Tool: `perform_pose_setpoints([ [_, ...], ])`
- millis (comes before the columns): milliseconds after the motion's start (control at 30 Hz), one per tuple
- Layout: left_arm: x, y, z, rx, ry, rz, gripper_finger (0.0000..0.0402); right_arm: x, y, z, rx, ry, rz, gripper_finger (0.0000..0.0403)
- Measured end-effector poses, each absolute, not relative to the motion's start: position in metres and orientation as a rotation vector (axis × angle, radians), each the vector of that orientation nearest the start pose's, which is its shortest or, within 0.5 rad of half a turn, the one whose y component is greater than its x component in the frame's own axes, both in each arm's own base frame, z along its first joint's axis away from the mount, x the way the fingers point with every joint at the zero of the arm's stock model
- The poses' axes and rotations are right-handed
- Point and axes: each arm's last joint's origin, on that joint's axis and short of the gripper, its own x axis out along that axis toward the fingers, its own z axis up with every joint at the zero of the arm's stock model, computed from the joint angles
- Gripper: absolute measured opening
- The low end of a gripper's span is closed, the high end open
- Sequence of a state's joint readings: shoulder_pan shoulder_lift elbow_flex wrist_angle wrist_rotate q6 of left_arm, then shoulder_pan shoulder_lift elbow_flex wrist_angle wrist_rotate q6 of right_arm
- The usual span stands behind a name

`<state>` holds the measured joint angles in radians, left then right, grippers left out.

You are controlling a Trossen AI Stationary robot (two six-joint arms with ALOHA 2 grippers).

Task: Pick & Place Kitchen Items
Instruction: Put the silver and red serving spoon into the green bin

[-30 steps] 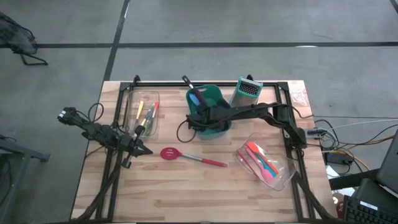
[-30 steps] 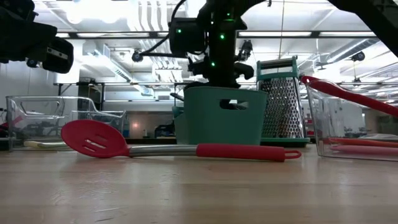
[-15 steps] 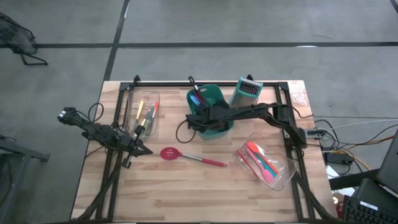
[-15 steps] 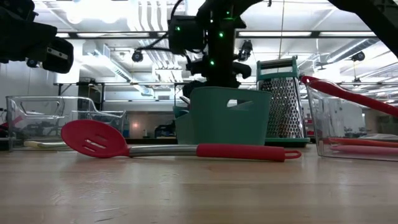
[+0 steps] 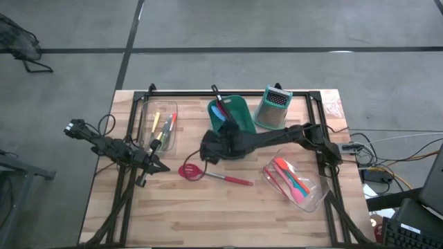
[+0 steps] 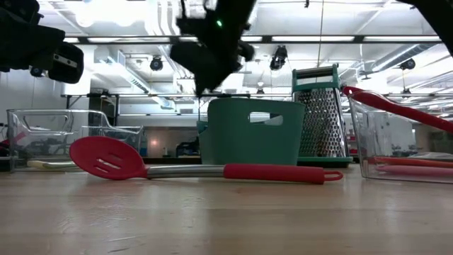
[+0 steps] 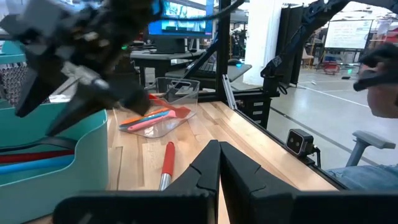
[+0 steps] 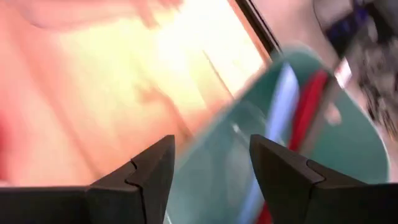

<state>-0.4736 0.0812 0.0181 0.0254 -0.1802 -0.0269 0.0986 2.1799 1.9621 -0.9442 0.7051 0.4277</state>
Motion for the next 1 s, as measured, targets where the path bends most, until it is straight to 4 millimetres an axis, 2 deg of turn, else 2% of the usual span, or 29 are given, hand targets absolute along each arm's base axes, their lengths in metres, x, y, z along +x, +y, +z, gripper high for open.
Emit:
perform_pose_setpoints([
  [200, 0.093, -0.042, 0.166, -0.015, 0.04, -0.292, 0.0012, 0.474, 0.067, 0.242, -0.188, 0.814, -0.485, 0.0195],
  [333, 0.093, -0.042, 0.166, -0.015, 0.04, -0.293, 0.0012, 0.48, 0.085, 0.238, -0.146, 0.737, -0.32, 0.0187],
  [533, 0.093, -0.042, 0.166, -0.015, 0.04, -0.293, 0.0012, 0.484, 0.09, 0.223, -0.113, 0.707, -0.189, 0.0177],
  [733, 0.093, -0.042, 0.166, -0.015, 0.04, -0.293, 0.0012, 0.481, 0.09, 0.205, -0.102, 0.701, -0.183, 0.0168],
  [1000, 0.093, -0.042, 0.166, -0.015, 0.04, -0.293, 0.0012, 0.485, 0.091, 0.201, -0.093, 0.594, -0.171, 0.0153],
])
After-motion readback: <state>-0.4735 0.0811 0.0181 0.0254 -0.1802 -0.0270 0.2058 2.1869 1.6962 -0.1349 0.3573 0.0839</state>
